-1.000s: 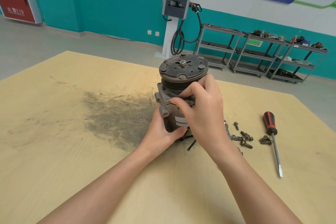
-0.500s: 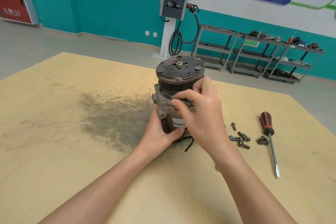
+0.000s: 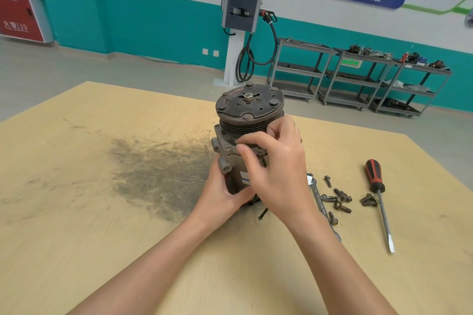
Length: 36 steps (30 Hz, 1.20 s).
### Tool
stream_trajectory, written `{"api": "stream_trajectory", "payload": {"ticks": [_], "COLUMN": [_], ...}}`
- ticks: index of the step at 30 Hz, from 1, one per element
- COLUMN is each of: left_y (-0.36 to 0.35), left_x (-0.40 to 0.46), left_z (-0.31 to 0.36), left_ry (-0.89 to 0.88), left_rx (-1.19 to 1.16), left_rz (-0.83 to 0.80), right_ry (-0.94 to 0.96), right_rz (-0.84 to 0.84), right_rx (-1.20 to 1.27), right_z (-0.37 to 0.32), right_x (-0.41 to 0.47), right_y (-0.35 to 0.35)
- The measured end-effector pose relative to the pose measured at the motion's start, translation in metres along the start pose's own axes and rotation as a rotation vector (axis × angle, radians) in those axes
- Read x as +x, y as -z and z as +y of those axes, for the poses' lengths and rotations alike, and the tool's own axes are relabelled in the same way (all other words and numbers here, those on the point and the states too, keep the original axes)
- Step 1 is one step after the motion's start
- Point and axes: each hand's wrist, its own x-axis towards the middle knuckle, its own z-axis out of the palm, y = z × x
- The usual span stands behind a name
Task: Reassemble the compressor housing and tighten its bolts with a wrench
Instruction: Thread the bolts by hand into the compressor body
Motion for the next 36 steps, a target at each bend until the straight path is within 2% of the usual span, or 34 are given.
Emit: {"api": "stream_trajectory", "payload": {"ticks": [4,10,13,16,20,28,33,36], "left_y": [0.000,0.000,0.000,0.001,0.002,0.002,0.003,0.002], "left_x": [0.000,0.000,0.000,0.000,-0.001,0.000,0.000,-0.001], "left_z": [0.000,0.003,0.002,0.000,-0.002,-0.002,-0.005,-0.006], "left_ry": [0.013,0.009,0.005,0.012,0.027,0.034,0.062,0.056], "left_rx": [-0.013,-0.010,0.001,0.007,-0.004,0.016,0.011,0.001], "left_rz": [0.005,-0.009,0.001,0.001,0.007,0.007,0.001,0.010], "right_ry": [-0.009,-0.056,-0.057,-0.048,-0.016,-0.092,-0.087,-0.054], "right_rz": [-0.002,0.090,0.092,0.024,-0.042,0.066,-0.030,-0.123], "right_rx": [-0.048,-0.123,-0.038,0.077,-0.003,-0.100,0.091,0.013], "right_z": [0.001,-0.003,-0.003,-0.003,-0.002,-0.007,-0.004,-0.002], "right_x": [0.001,0.003,0.002,0.002,0.002,0.004,0.002,0.004], "right_y": [-0.001,-0.013,-0.008,0.002,0.007,-0.009,0.006,0.013]}}
